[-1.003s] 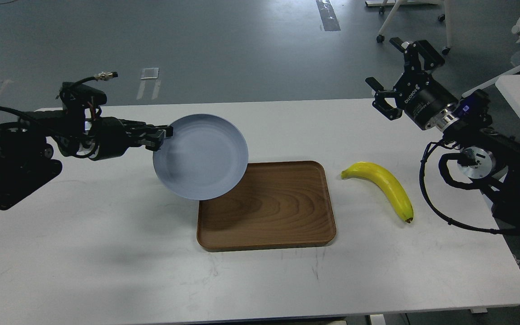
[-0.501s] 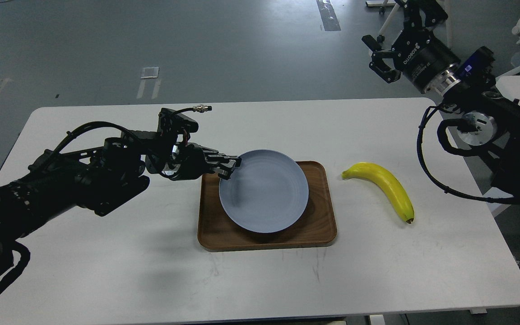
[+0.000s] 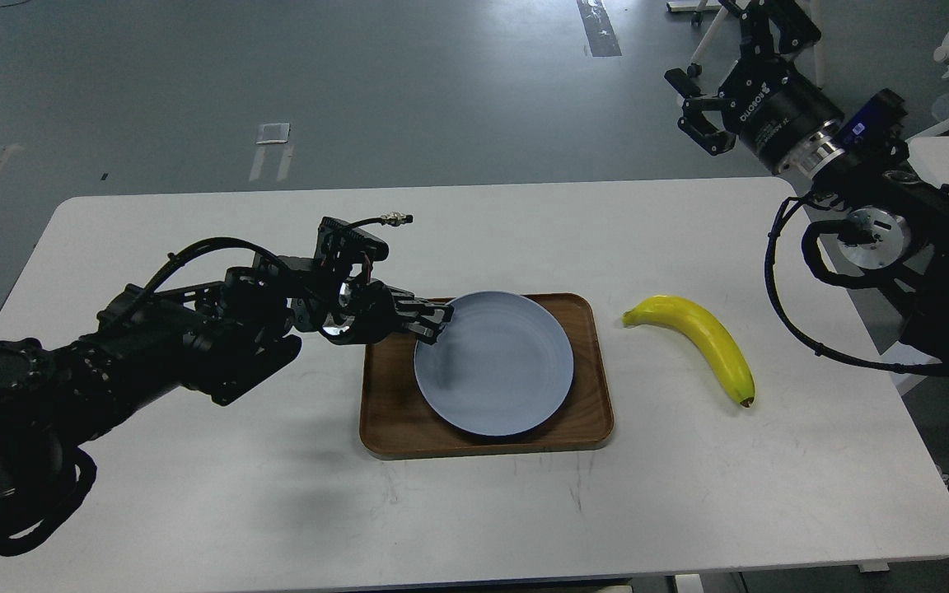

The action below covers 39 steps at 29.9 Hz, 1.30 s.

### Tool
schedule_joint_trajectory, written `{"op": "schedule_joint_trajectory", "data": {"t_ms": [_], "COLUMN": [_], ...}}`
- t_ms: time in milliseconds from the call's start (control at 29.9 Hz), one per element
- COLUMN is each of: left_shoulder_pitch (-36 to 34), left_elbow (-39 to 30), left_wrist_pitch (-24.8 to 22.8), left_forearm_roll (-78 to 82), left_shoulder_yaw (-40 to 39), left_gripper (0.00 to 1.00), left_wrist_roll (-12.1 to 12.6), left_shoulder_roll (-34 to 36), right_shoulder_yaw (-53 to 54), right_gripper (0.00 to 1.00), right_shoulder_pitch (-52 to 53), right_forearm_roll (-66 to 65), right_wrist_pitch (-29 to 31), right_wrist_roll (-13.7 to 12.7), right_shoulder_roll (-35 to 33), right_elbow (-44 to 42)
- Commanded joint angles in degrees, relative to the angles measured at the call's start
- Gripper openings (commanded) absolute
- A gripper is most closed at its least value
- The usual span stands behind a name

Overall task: Place banana on plate with both arms
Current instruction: 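Lift the plate with the left gripper and lower it onto the tray, then open the left gripper and raise it away from the plate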

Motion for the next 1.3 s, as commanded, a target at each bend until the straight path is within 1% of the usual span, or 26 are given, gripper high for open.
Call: {"op": "schedule_joint_trajectory", "data": {"t_ms": [0,33,100,201,334,401,435,468,501,535,568,602,669,769,802,869,936,969,1036,1103,1270], "left_shoulder_pitch": [-0.4,-0.5,-0.7,-1.6,-3.6,-4.9,-5.2,-5.8,-5.8,-5.9,-5.9,-5.9,-5.2,-3.7,-3.0,-0.3,1.2,3.2,5.6,6.9,7.1], "left_elbow": [-0.2,-0.4,-0.7,-0.8,-2.4,-4.7,-5.3,-5.9,-5.9,-6.0,-6.1,-6.1,-7.2,-9.1,-9.7,-12.9,-14.2,-14.7,-14.8,-15.0,-16.0], "left_wrist_pitch": [-0.1,-0.1,-0.1,-0.1,-0.8,-3.6,-4.2,-4.9,-4.9,-5.1,-5.2,-5.2,-5.4,-6.0,-6.5,-9.5,-11.8,-14.4,-16.4,-16.4,-16.4], "left_forearm_roll": [-0.7,-1.0,-2.4,-5.6,-13.7,-24.2,-27.3,-34.1,-34.2,-41.5,-49.2,-52.8,-64.8,-72.4,-73.7,-77.7,-78.6,-78.9,-78.9,-78.9,-79.1], "left_shoulder_yaw": [0.0,0.0,0.0,-0.4,-0.5,-1.0,-1.1,-1.3,-1.3,-1.9,-2.9,-3.5,-6.9,-10.4,-11.4,-17.1,-20.1,-22.8,-26.1,-28.4,-29.0], "left_gripper": [0.72,0.82,0.92,0.97,0.98,0.98,0.98,0.98,0.98,0.98,0.98,0.98,0.98,0.98,0.98,0.98,0.98,0.98,0.98,0.98,0.98], "left_wrist_roll": [0.0,0.0,0.0,0.0,0.0,0.0,0.0,0.0,0.0,0.0,0.0,0.0,0.0,0.0,0.0,0.0,0.0,0.0,0.0,0.0,0.0], "left_shoulder_roll": [0.3,0.4,0.6,0.9,1.9,4.2,4.8,5.8,5.8,6.8,7.6,7.9,9.5,12.2,12.9,15.5,16.8,17.7,18.2,18.5,20.2], "right_shoulder_yaw": [0.0,-0.1,-0.1,-0.2,-1.7,-2.5,-2.7,-3.2,-3.2,-3.9,-4.7,-5.3,-8.2,-11.6,-12.4,-15.9,-17.9,-20.2,-23.4,-27.0,-37.1], "right_gripper": [1.0,1.0,1.0,1.0,1.0,1.0,1.0,1.0,1.0,1.0,1.0,1.0,1.0,1.0,1.0,1.0,1.0,1.0,1.0,1.0,1.0], "right_shoulder_pitch": [-0.3,-0.3,-0.3,-0.3,-0.3,-0.2,-0.1,0.3,0.3,0.5,0.8,1.1,2.9,4.7,5.1,6.9,7.7,8.9,10.6,12.5,17.5], "right_forearm_roll": [0.0,0.0,-0.1,-0.1,0.0,-0.1,-0.1,-0.3,-0.3,-0.5,-0.6,-0.8,-3.1,-7.8,-9.3,-15.4,-18.8,-22.1,-27.3,-32.3,-43.8], "right_wrist_pitch": [0.0,0.0,0.0,0.0,0.0,0.0,0.0,0.0,0.0,0.0,0.0,0.0,0.0,0.0,0.0,0.0,0.0,0.0,0.0,0.0,0.0], "right_wrist_roll": [0.0,0.0,0.0,0.0,0.0,0.0,0.0,0.0,0.0,0.0,0.0,0.0,0.0,0.0,0.0,0.0,0.0,0.0,0.0,0.0,0.0], "right_shoulder_roll": [0.1,0.1,0.1,-0.3,-1.0,-2.2,-2.5,-3.1,-3.1,-4.0,-4.9,-5.1,-6.2,-6.6,-6.6,-6.6,-6.7,-6.7,-6.8,-6.7,-6.1], "right_elbow": [-0.1,0.0,0.0,0.0,0.3,0.6,0.6,0.8,0.8,1.0,1.2,1.4,2.3,2.7,2.9,3.6,3.8,3.9,3.9,4.0,4.0]}}
